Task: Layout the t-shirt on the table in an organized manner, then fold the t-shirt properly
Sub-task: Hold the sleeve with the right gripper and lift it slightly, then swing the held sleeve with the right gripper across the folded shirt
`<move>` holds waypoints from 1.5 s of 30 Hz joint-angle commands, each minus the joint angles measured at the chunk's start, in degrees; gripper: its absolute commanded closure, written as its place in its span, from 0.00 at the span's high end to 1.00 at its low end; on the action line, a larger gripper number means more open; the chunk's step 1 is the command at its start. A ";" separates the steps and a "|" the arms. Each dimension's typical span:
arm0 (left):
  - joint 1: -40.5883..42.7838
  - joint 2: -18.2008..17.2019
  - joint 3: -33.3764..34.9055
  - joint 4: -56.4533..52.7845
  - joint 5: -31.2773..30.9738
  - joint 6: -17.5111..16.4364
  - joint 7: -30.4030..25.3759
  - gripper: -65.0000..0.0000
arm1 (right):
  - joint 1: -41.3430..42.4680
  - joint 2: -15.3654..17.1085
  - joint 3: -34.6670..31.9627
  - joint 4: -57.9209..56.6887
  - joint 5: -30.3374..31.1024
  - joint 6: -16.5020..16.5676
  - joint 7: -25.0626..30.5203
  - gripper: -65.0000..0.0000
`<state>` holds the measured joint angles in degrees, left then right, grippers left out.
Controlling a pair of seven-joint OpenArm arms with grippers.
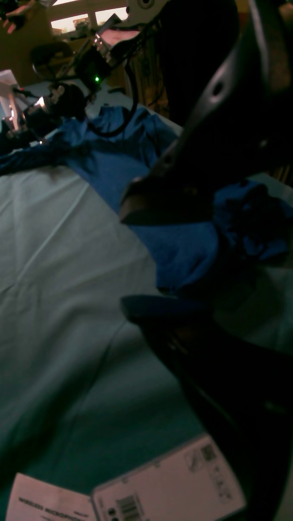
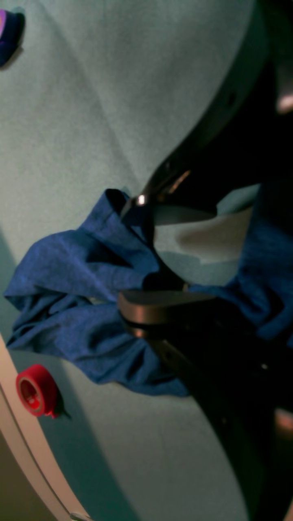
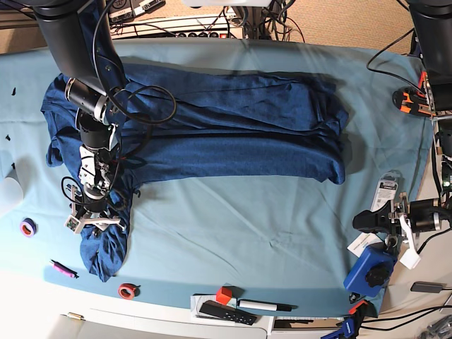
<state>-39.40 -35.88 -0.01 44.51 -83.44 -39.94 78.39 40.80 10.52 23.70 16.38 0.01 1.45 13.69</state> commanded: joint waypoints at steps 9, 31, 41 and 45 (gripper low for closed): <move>-1.88 -1.11 -0.28 0.76 -1.56 -0.06 -0.85 0.45 | 2.86 0.90 -0.04 0.76 -0.02 0.20 1.79 0.27; -1.86 -1.42 -0.28 0.76 -1.56 -0.06 -0.81 0.45 | -3.39 3.48 -0.04 20.70 7.67 26.62 -10.21 0.00; -1.88 -1.42 -0.28 0.76 -1.56 -0.06 -0.83 0.45 | -20.41 3.45 -0.02 62.77 31.12 35.63 -40.94 0.00; -1.86 -1.42 -0.28 0.76 -1.56 -0.06 -0.85 0.45 | -28.15 3.45 -0.04 80.08 38.40 35.63 -50.51 0.00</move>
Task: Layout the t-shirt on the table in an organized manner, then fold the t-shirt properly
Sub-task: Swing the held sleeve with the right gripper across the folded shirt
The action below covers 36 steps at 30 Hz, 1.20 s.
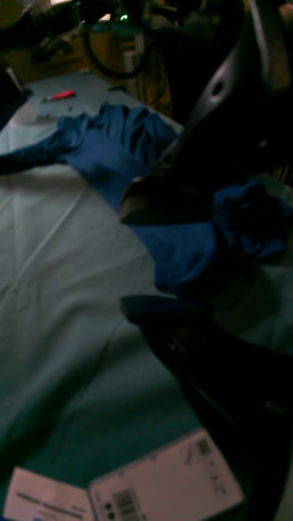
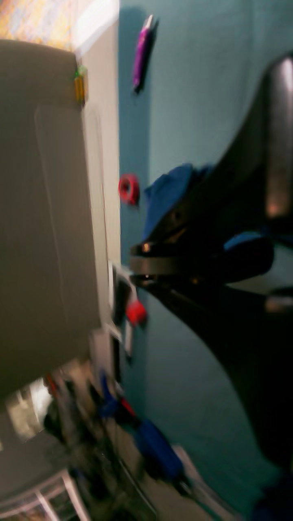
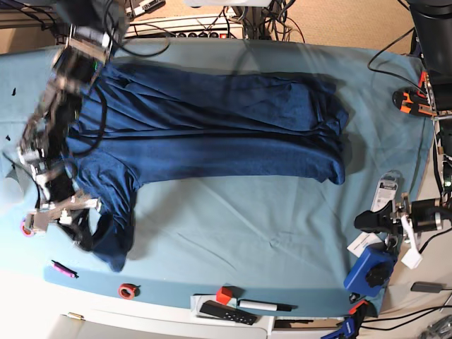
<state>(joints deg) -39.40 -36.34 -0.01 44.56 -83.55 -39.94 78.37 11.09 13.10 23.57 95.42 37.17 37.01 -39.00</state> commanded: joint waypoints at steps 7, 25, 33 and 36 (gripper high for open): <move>-1.86 -0.96 -0.28 0.72 -1.45 -0.06 -0.83 0.45 | -14.53 0.83 0.11 26.95 6.19 0.04 -4.59 0.00; -1.57 -0.63 -0.28 0.72 -1.45 -0.06 -0.85 0.45 | -40.37 -5.46 -0.92 39.58 28.33 2.99 -15.28 0.00; -1.57 -0.63 -0.28 0.72 -1.45 -0.06 -0.85 0.45 | -40.76 -7.87 -15.78 39.58 26.36 2.99 -15.72 0.00; -1.57 -0.63 -0.28 0.72 -1.45 -0.06 -0.83 0.45 | -40.74 -7.87 -23.76 39.58 19.02 2.99 -12.37 0.00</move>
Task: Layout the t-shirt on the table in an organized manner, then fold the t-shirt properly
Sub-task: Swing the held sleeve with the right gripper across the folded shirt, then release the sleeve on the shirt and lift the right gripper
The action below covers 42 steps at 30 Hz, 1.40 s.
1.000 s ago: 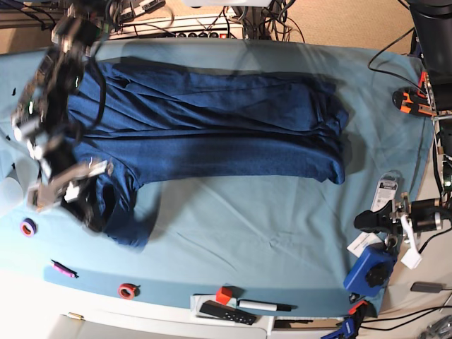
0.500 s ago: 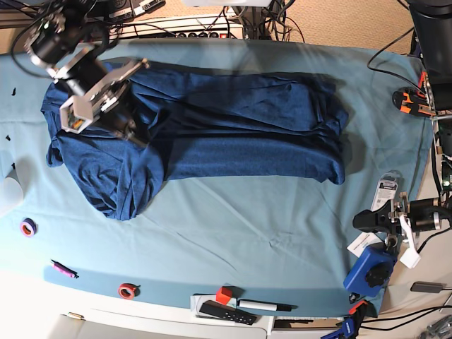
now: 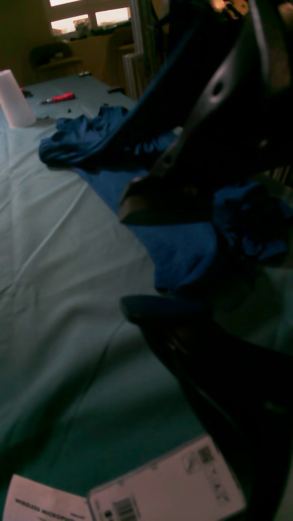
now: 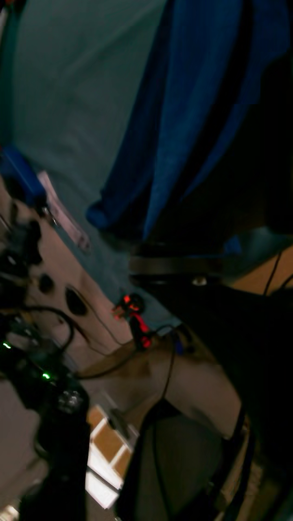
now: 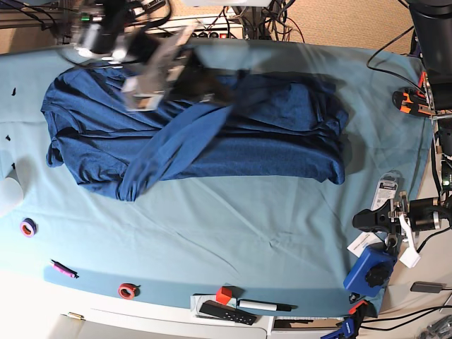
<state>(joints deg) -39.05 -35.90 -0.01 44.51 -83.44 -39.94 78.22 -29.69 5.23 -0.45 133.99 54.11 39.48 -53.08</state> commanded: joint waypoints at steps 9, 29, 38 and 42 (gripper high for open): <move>-1.90 -1.09 -0.28 0.76 -1.56 -0.06 -0.70 0.45 | 4.35 -0.04 -17.07 1.01 -22.12 -2.21 11.10 0.00; -1.90 -1.07 -0.28 0.76 -1.56 -0.06 -0.70 0.45 | 16.26 -10.78 -28.06 -14.49 -41.07 -10.03 18.51 0.00; -1.90 -1.07 -0.28 0.76 -1.56 -0.06 -1.64 0.45 | 17.64 -11.26 -28.11 -16.00 -41.16 -10.03 19.28 0.00; -1.90 -0.61 -0.28 0.76 -1.56 -0.06 -2.19 0.45 | 17.64 -11.26 -28.11 -16.00 -42.38 -10.01 19.26 0.00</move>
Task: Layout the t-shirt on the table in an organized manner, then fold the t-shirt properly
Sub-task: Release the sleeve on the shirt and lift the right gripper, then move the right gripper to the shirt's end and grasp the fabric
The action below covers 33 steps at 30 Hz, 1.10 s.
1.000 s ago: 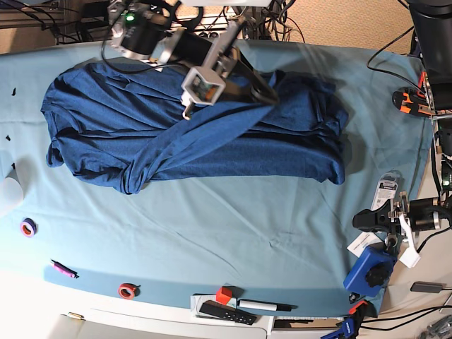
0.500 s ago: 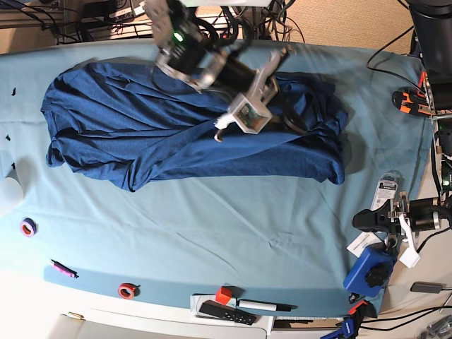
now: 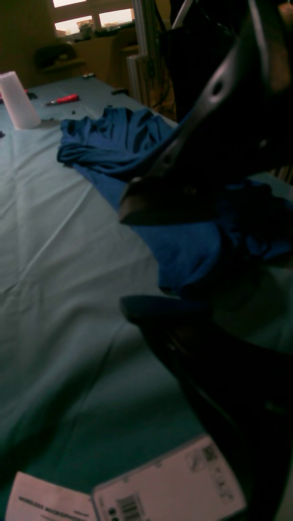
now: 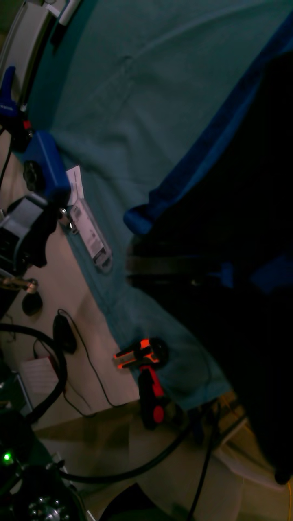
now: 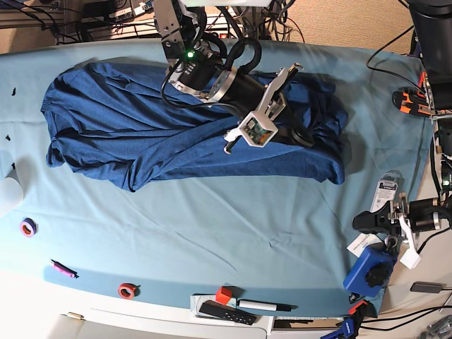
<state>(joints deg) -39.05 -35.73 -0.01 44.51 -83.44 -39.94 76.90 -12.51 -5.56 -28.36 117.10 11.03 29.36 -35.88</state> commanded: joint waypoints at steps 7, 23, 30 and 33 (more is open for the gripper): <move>-1.90 -0.46 -0.28 0.76 -1.56 -0.06 -0.87 0.45 | 0.48 -0.46 -0.20 0.90 -0.96 0.11 4.26 0.48; -1.92 -0.72 -0.28 0.76 -1.56 -0.06 -1.29 0.45 | 5.09 2.84 11.67 0.92 -28.11 -13.40 -2.43 0.48; -1.92 -0.79 -0.28 0.76 -1.56 -0.06 -1.99 0.45 | 6.93 8.57 29.64 0.92 -25.42 -12.09 -14.49 0.48; -1.92 -0.79 -0.28 0.76 -1.56 -0.06 -1.97 0.45 | 6.67 12.26 35.60 0.92 -20.92 -8.17 -18.03 0.48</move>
<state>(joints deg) -39.05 -35.53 -0.01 44.51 -83.42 -39.94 75.96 -6.61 6.61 7.38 117.03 -10.13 21.08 -55.48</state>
